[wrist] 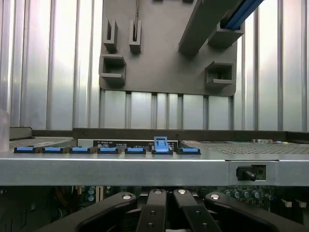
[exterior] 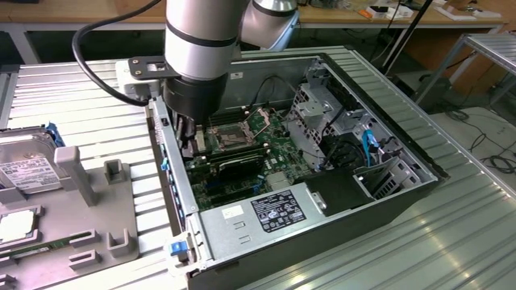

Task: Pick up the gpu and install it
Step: 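Press down on the gpu until it lock into place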

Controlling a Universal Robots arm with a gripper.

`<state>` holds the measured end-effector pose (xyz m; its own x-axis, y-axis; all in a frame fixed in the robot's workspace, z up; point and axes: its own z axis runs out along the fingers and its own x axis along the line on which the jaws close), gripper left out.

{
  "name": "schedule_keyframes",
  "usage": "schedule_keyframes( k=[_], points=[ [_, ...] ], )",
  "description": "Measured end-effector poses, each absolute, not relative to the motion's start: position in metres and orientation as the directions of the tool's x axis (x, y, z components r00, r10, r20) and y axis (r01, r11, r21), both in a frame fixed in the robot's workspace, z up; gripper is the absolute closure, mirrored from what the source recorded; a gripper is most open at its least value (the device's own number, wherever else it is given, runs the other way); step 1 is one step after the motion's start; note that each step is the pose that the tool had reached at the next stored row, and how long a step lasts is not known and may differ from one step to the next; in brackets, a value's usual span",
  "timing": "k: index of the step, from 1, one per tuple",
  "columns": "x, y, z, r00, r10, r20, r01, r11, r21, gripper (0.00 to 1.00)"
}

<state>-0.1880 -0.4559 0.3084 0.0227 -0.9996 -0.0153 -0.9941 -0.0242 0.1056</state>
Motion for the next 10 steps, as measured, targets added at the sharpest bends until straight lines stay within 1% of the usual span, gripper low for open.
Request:
schedule_keyframes(
  k=[5, 10],
  points=[
    [-0.171, -0.456, 0.308, 0.023, -0.999, -0.027, -0.994, -0.026, 0.102, 0.89],
    [-0.163, -0.456, 0.306, 0.026, -0.999, -0.027, -0.997, -0.028, 0.074, 0.89]
  ],
)
